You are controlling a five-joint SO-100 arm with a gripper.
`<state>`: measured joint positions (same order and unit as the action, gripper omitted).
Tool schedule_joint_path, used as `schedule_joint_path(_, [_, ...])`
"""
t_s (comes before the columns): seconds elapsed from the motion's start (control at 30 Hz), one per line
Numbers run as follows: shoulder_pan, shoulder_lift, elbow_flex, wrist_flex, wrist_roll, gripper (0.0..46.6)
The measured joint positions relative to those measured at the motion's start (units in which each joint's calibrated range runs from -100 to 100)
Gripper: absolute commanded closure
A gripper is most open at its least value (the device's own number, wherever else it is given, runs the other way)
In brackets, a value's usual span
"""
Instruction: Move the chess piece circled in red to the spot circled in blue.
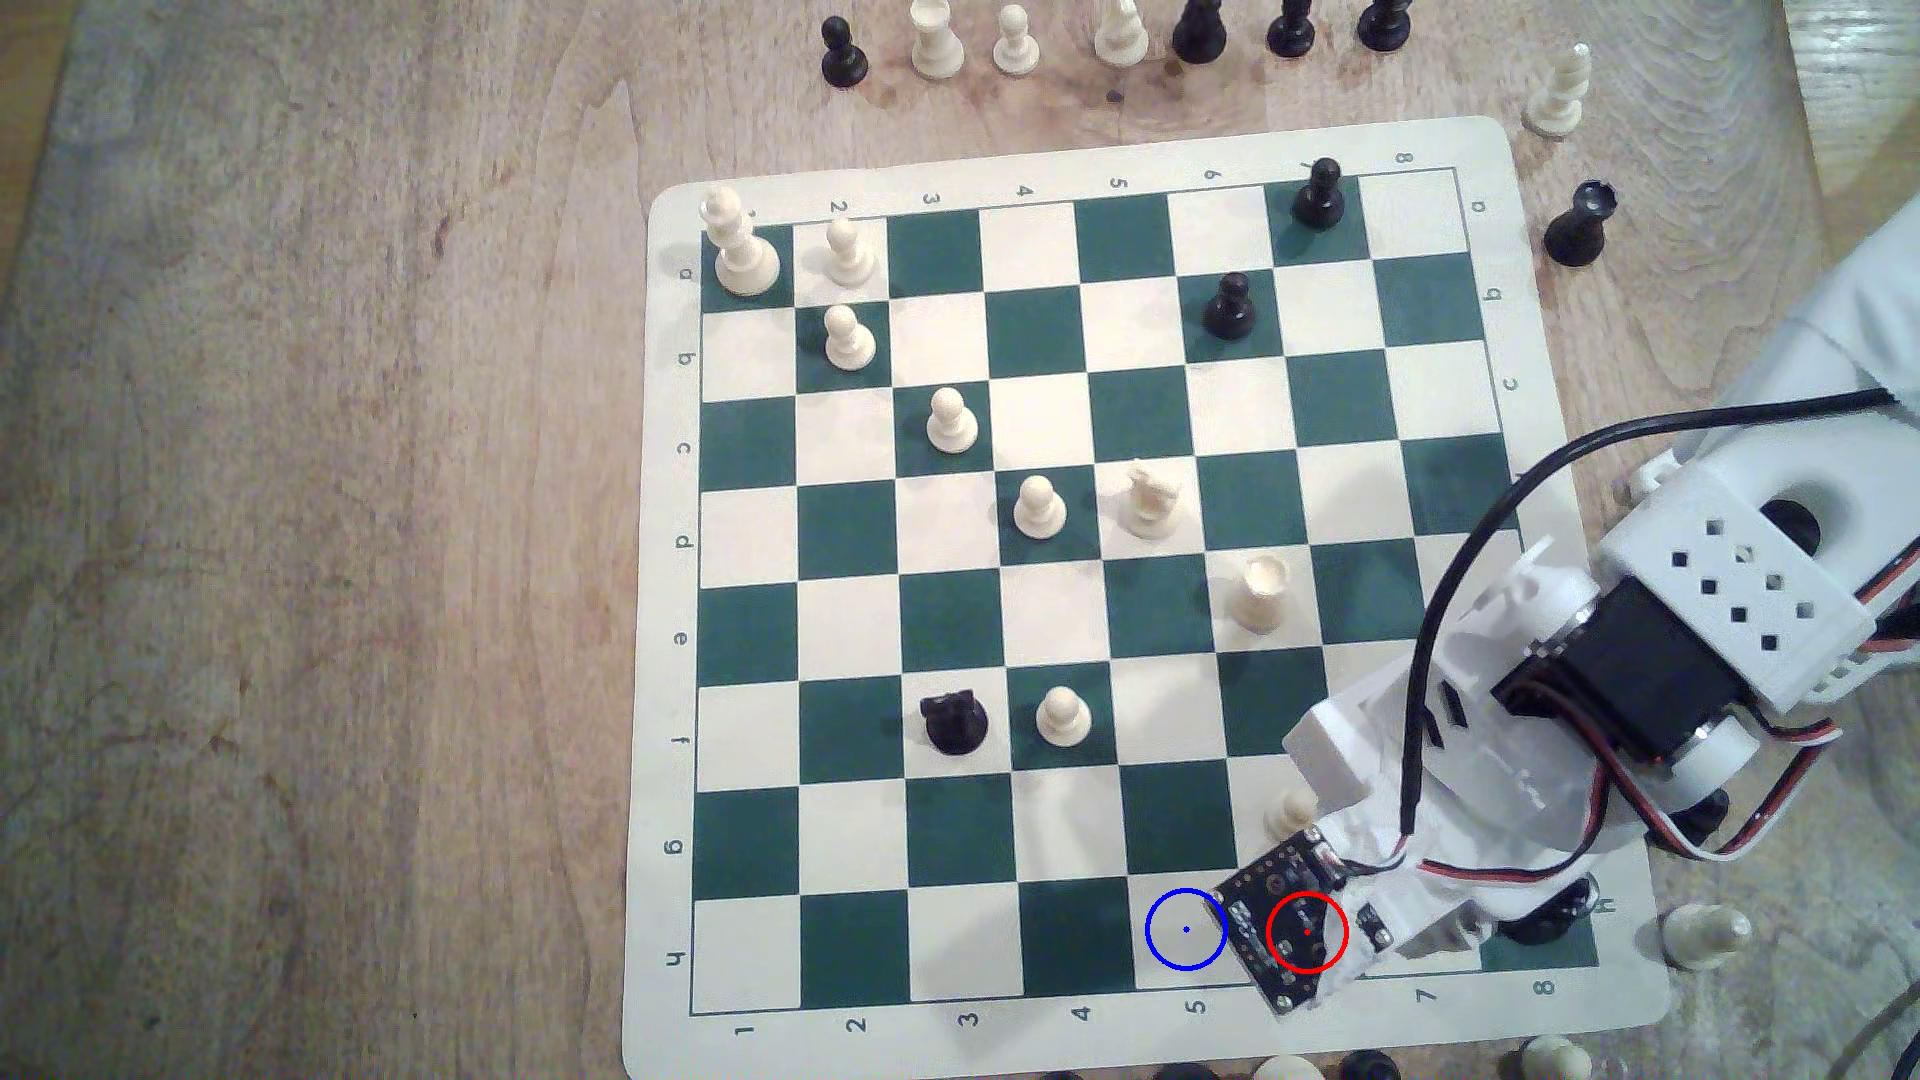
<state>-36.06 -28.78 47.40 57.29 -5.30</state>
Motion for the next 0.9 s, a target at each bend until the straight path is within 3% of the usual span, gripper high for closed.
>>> schedule_joint_path(0.9, [0.2,14.3,-5.2,-6.5,-0.3,36.1])
